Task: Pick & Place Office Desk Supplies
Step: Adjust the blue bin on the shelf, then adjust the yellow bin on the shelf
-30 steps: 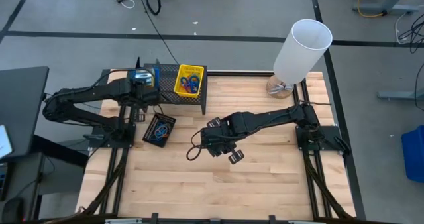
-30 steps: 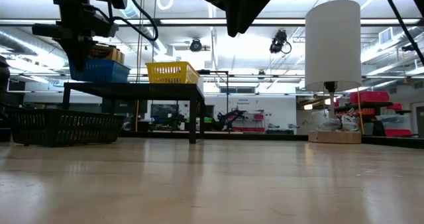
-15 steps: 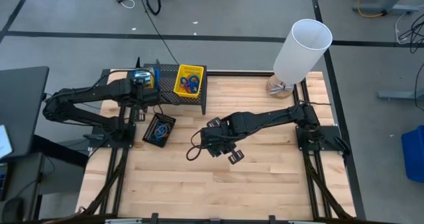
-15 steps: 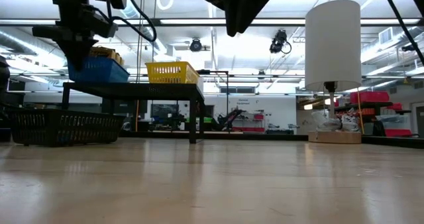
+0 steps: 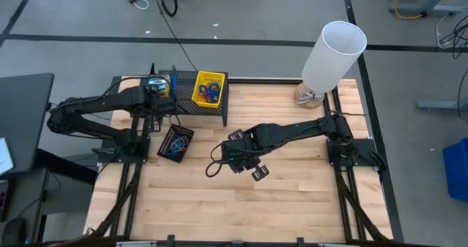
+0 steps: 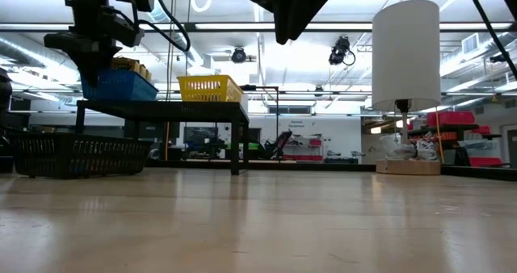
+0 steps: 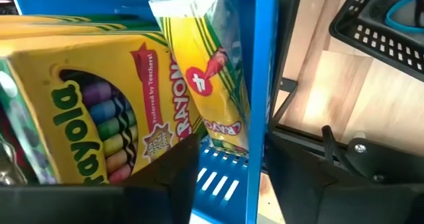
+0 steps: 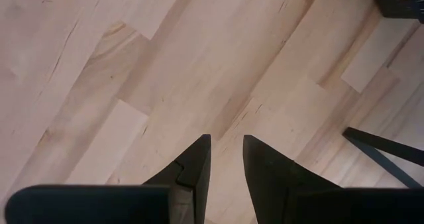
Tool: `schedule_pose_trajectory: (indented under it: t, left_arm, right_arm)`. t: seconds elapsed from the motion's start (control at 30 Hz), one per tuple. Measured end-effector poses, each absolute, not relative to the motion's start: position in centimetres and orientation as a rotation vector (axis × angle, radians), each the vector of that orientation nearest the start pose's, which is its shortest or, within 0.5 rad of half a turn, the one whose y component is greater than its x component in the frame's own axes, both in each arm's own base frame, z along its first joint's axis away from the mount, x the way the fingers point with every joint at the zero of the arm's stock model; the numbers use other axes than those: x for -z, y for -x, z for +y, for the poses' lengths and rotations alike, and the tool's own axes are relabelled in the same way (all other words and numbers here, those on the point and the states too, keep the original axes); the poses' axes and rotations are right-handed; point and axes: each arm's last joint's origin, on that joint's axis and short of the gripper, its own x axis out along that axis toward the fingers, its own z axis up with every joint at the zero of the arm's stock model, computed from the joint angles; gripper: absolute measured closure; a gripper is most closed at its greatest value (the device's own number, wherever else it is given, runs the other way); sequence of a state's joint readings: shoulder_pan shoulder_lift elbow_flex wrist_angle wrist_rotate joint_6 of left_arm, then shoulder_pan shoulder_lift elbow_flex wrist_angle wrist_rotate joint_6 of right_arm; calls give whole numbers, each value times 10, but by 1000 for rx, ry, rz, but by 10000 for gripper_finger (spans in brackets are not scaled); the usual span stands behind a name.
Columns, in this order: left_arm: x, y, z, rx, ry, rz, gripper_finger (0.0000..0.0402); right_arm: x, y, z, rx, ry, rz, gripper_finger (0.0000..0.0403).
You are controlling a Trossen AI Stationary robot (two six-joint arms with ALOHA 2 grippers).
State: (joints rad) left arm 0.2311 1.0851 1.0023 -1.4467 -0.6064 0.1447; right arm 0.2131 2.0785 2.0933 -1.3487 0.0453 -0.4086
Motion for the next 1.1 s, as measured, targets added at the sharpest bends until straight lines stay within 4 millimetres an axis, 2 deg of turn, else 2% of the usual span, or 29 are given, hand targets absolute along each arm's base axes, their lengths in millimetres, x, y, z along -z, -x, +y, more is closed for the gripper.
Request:
schedule_pose_trajectory:
  t: [0.33,0.57,0.73,0.9,1.1]
  left_arm:
    - [-284,-142,49,-531,-353,1584,156]
    - [-287,-134,47,-541,-317,1597,145]
    - [-292,-124,44,-574,-274,1564,145]
    - [-303,-116,38,-575,-240,1354,145]
    - [-336,-97,20,-437,-172,811,145]
  right_arm:
    - [-304,-407,87,-410,518,1269,304]
    - [-305,-411,87,-422,543,1223,304]
    - [-308,-421,82,-401,549,1127,304]
    - [-310,-442,56,-299,522,1001,304]
    - [-302,-467,0,-142,521,903,304]
